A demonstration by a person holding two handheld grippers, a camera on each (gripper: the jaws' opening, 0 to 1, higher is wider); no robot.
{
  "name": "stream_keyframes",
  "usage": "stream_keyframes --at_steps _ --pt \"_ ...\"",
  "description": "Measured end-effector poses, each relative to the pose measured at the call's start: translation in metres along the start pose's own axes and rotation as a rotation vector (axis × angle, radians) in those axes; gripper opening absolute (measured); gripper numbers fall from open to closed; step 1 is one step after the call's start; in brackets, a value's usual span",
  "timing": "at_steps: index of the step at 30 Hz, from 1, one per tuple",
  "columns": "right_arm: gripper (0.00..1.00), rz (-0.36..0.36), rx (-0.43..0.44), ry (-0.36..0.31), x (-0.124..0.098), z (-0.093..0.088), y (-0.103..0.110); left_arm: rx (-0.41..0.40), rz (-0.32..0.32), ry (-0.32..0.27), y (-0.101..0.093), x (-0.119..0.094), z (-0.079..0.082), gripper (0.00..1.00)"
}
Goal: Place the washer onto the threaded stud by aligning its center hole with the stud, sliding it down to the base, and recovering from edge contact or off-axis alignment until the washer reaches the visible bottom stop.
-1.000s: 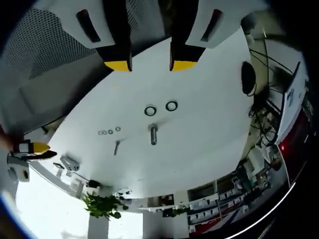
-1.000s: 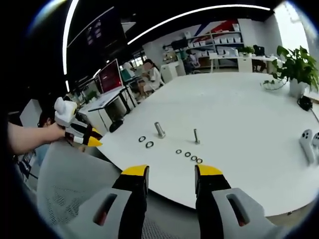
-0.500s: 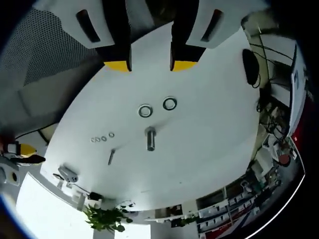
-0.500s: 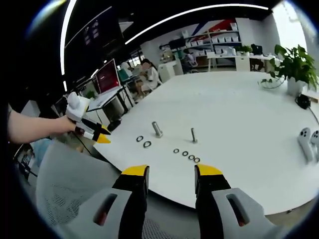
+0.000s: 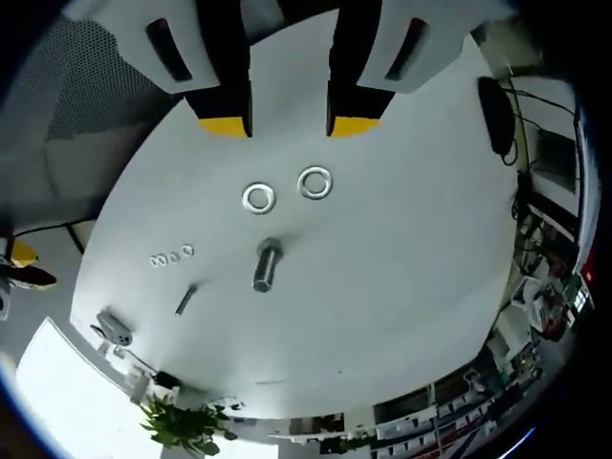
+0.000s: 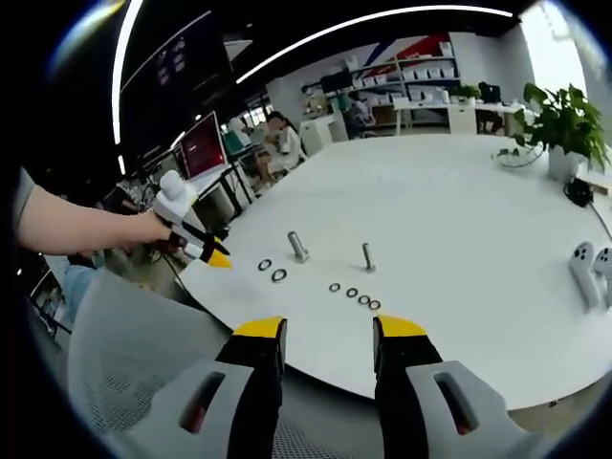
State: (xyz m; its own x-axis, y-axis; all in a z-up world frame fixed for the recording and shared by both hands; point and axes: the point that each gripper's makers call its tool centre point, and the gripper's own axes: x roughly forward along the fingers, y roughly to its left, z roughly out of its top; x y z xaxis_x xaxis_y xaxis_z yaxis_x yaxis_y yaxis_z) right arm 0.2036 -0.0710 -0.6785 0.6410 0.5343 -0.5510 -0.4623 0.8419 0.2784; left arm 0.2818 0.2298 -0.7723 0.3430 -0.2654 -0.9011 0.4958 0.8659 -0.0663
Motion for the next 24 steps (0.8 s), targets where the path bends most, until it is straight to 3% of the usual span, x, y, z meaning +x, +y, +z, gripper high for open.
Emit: stream_keyframes --at_steps 6,24 --pt "0.38 -0.004 -0.002 0.004 0.000 0.000 -0.001 -0.029 -0.026 0.035 0.000 0.019 0.004 0.29" --pt "0.37 -0.005 -0.005 0.015 0.000 -0.003 -0.002 -0.046 -0.004 0.118 0.016 0.058 0.006 0.30"
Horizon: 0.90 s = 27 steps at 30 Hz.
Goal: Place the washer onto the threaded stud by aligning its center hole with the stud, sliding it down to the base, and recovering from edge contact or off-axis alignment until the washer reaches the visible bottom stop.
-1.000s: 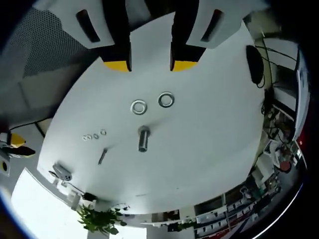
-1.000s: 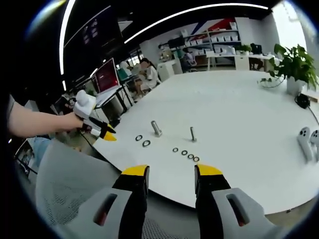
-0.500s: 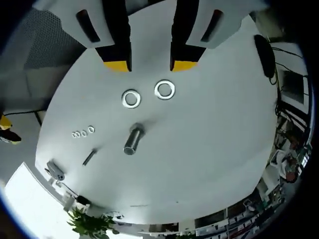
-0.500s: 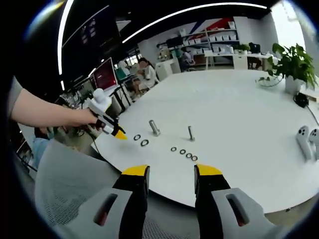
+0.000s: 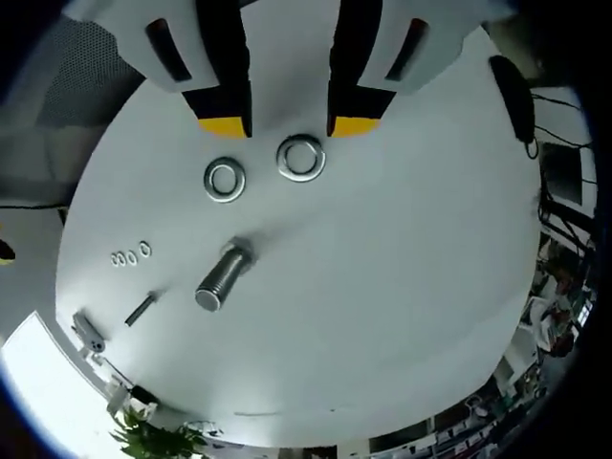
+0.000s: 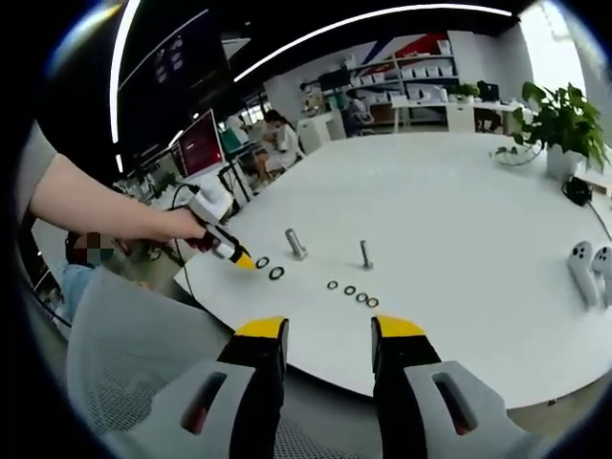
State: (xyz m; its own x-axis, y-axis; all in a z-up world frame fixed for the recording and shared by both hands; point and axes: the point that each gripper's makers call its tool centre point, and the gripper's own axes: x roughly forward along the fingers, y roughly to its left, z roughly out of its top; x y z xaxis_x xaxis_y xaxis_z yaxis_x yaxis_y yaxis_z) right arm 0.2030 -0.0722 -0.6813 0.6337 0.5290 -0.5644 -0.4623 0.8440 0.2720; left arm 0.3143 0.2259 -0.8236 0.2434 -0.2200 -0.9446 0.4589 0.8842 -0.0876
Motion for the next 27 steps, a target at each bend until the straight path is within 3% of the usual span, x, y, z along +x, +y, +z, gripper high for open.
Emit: stream_keyframes --at_steps 10,18,22,27 --pt "0.37 0.000 -0.004 0.005 0.001 -0.001 0.000 0.018 0.028 0.027 0.004 0.015 0.006 0.31" --pt "0.37 -0.001 -0.002 0.001 0.000 0.000 -0.001 0.037 0.040 0.036 0.005 0.014 0.006 0.26" --pt "0.37 0.000 -0.005 0.003 0.001 0.000 0.000 0.105 0.069 0.066 0.007 0.016 0.005 0.25" --pt "0.37 0.002 -0.007 0.003 0.001 0.000 0.000 0.080 0.070 0.063 0.005 0.017 0.008 0.25"
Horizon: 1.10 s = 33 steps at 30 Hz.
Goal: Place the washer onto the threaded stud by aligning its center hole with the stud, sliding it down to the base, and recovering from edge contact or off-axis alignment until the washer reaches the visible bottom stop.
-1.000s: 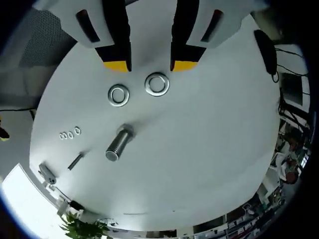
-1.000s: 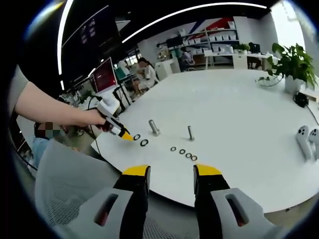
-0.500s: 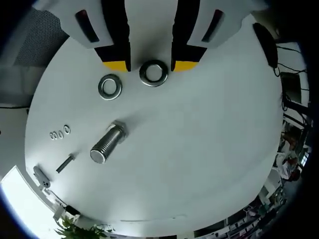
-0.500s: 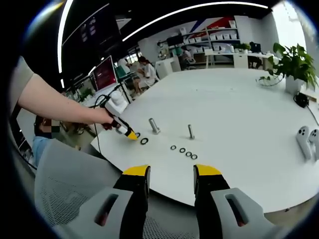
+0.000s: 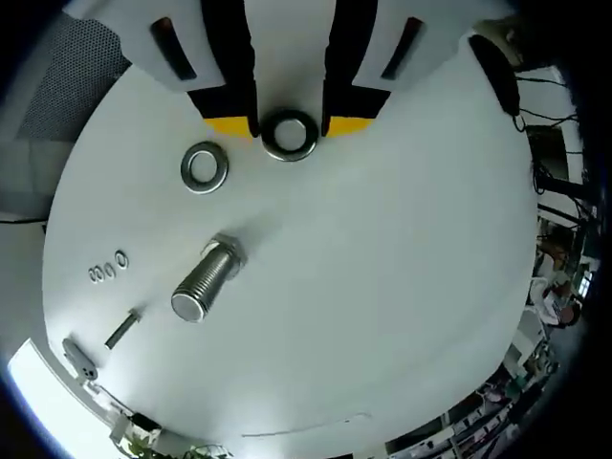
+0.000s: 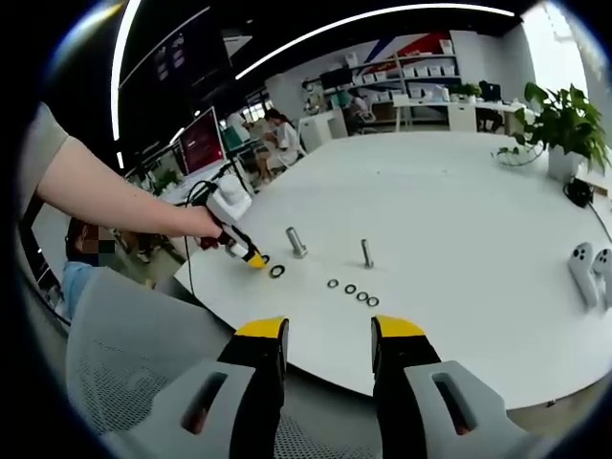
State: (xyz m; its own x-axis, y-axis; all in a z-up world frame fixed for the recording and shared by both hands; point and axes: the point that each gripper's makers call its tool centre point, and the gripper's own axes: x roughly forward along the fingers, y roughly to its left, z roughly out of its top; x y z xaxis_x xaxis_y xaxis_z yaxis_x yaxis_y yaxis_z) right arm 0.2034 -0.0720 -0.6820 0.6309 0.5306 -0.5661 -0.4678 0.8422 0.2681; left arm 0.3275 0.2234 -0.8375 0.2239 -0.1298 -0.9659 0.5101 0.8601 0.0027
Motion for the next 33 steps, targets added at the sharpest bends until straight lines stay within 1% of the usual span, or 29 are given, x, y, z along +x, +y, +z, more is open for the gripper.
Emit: stream_keyframes --at_steps 3,5,8,11,15,20,24,27,30,33 --pt "0.36 0.001 0.002 -0.001 0.000 0.000 0.000 0.012 0.000 0.005 0.000 0.001 0.000 0.25" --pt "0.36 0.003 -0.002 0.002 0.000 0.000 0.001 0.007 0.000 0.008 0.000 0.001 0.000 0.25" --pt "0.36 0.002 -0.006 0.006 0.000 -0.001 0.001 -0.022 0.005 -0.002 0.001 -0.001 0.000 0.24" --pt "0.36 0.000 -0.002 0.001 0.000 0.000 0.000 -0.022 0.009 -0.007 0.002 0.001 0.001 0.21" --pt "0.36 -0.001 -0.003 0.004 0.000 -0.001 0.000 -0.026 0.012 -0.009 0.000 -0.001 0.001 0.21" --pt "0.36 -0.002 0.000 0.000 0.000 0.000 0.000 -0.011 0.008 0.001 -0.001 -0.001 -0.001 0.21" --pt "0.36 -0.002 0.003 -0.003 0.000 0.000 0.000 -0.004 0.003 0.012 -0.003 -0.001 -0.005 0.21" --pt "0.36 -0.001 0.003 -0.004 -0.001 0.000 0.000 0.029 -0.014 0.058 -0.009 -0.002 -0.015 0.21" --pt "0.36 0.000 0.003 -0.005 -0.001 0.000 0.000 0.075 -0.024 0.119 -0.014 -0.007 -0.028 0.21" --pt "0.36 0.000 0.007 -0.011 -0.001 0.001 0.000 0.095 -0.023 0.127 -0.017 -0.007 -0.033 0.21"
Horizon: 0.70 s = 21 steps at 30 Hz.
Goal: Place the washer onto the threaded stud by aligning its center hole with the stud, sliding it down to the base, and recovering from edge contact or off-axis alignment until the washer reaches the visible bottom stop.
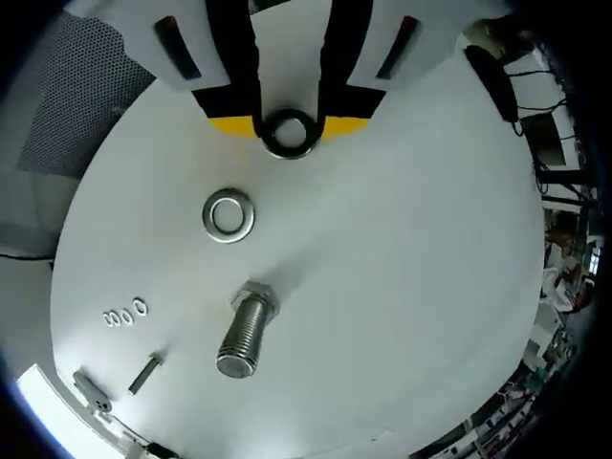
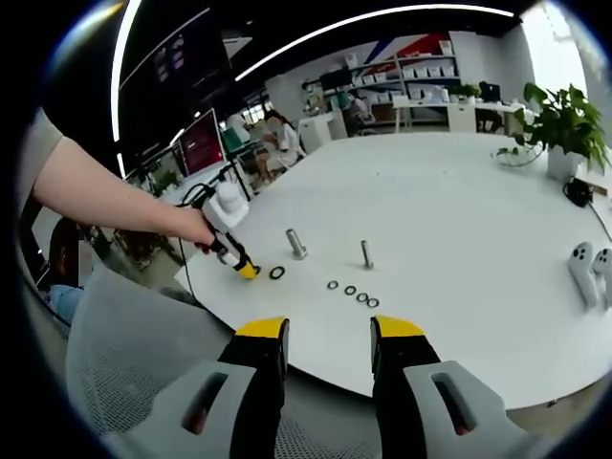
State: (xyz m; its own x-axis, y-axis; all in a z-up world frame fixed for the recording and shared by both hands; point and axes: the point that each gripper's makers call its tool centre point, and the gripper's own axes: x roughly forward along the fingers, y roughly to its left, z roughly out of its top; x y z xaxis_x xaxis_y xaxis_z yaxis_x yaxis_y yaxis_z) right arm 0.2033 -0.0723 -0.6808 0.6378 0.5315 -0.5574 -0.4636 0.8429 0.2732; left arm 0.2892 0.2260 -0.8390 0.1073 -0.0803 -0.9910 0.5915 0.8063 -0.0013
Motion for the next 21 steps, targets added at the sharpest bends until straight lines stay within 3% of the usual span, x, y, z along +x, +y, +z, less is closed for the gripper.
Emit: stream_keyframes --at_steps 9,15,21 --pt "0.36 0.001 -0.004 0.002 0.0001 -0.0003 0.0008 0.016 0.001 0.025 0.0022 0.0013 0.0013 0.22" --pt "0.36 0.002 -0.003 0.000 0.0000 0.0002 0.0009 0.028 0.005 0.005 0.0011 0.0002 0.0006 0.22" --pt "0.36 0.001 -0.004 0.001 -0.0001 0.0003 0.0007 -0.010 0.019 -0.007 0.0004 -0.0007 0.0008 0.21"
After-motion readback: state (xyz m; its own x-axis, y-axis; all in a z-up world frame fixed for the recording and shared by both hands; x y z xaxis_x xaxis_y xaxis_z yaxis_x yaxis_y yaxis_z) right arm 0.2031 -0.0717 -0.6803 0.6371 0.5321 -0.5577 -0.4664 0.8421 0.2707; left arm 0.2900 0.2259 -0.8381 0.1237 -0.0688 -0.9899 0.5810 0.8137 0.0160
